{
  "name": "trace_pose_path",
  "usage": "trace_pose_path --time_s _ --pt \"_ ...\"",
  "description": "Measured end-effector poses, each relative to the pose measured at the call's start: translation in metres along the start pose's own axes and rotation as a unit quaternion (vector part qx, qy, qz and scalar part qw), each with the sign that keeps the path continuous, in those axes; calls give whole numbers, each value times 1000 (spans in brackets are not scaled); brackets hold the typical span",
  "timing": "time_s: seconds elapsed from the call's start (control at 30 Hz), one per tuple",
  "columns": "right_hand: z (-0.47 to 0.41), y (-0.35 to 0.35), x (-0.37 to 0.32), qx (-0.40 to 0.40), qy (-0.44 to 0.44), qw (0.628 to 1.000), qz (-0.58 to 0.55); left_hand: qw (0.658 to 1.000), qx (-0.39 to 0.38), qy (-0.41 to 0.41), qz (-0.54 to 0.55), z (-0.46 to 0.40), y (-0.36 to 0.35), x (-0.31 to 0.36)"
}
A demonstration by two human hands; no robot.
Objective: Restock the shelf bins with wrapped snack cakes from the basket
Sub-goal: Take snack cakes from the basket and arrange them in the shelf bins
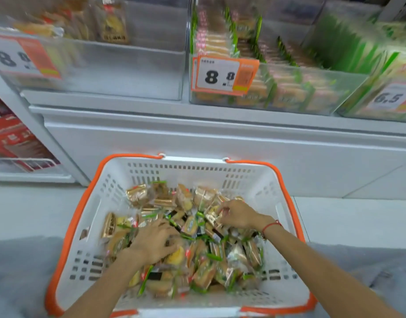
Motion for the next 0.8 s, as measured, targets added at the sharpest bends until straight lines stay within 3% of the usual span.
trace_pose_path --time_s 0.13,0.3,0.43,0.63,0.73,0.8 --pt "2 -45 -6 -129 -10 987 -98 1000 1 15 28 -2 -4 -4" --pt "9 -85 -14 -239 -44 970 -19 999 -51 14 15 -5 -9 -4" --pt "6 -96 -23 -185 -56 981 27 996 -65 41 36 -7 -12 -5" --pt "10 -54 -40 -156 -78 981 -79 997 -38 46 57 -10 -5 -1" --pt "13 5 -49 -46 -60 983 -169 970 5 62 236 -11 21 10" --pt "16 44 -63 22 -21 965 -259 904 11 90 418 -11 50 19"
Point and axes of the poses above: each hand's wrist, its own z-axis away from the middle knuckle, its own y-axis out of the back of the hand, x = y × z, the point moved 5 cm from there along -z, towards the middle knuckle, and after that the axes turned 11 degrees about y, right-handed, at the moved point
